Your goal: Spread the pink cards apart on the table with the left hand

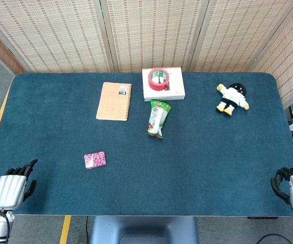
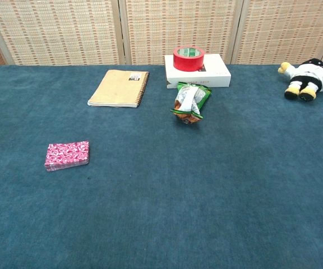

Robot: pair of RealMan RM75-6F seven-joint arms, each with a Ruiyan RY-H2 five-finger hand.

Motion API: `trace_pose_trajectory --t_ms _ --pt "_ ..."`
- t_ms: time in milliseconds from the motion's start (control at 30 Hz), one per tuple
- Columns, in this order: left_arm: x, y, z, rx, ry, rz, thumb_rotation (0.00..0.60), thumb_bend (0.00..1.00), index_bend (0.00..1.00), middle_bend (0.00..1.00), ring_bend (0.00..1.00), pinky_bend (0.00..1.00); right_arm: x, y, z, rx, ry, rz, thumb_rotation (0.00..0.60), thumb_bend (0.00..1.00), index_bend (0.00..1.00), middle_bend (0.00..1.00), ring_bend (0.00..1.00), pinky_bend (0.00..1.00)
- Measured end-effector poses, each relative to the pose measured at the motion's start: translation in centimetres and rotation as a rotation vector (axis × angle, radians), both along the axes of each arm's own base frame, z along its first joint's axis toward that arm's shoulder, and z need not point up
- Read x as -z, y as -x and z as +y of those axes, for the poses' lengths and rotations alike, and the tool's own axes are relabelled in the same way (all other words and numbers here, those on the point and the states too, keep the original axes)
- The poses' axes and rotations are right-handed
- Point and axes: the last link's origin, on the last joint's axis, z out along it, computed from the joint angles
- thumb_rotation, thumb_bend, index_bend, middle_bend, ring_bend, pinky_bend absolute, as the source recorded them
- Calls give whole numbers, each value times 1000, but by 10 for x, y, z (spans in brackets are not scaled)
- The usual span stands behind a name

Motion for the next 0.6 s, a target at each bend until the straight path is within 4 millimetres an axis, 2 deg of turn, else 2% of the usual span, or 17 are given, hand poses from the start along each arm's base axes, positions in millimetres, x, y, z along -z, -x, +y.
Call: trace_pose_trajectory --t_ms 267,333,400,567,600 --pt "-2 0 0 5 -4 -5 600 410 167 381 451 452 2 -1 3 -1 -12 -9 600 330 737 631 563 816" --pt "-2 0 1 13 -14 -8 600 411 157 419 489 462 2 -2 4 -8 -13 -14 600 329 738 631 563 817" --pt "-1 0 2 21 -20 -9 600 409 135 531 607 554 2 -3 4 -16 -12 -19 600 329 738 630 563 817" --pt "4 -1 8 65 -16 2 600 413 127 845 938 918 1 -2 3 -29 -10 -25 600 329 737 631 563 816" --pt "6 -2 10 75 -16 9 600 418 133 899 980 970 1 -2 3 -29 -9 -26 600 329 737 630 563 816"
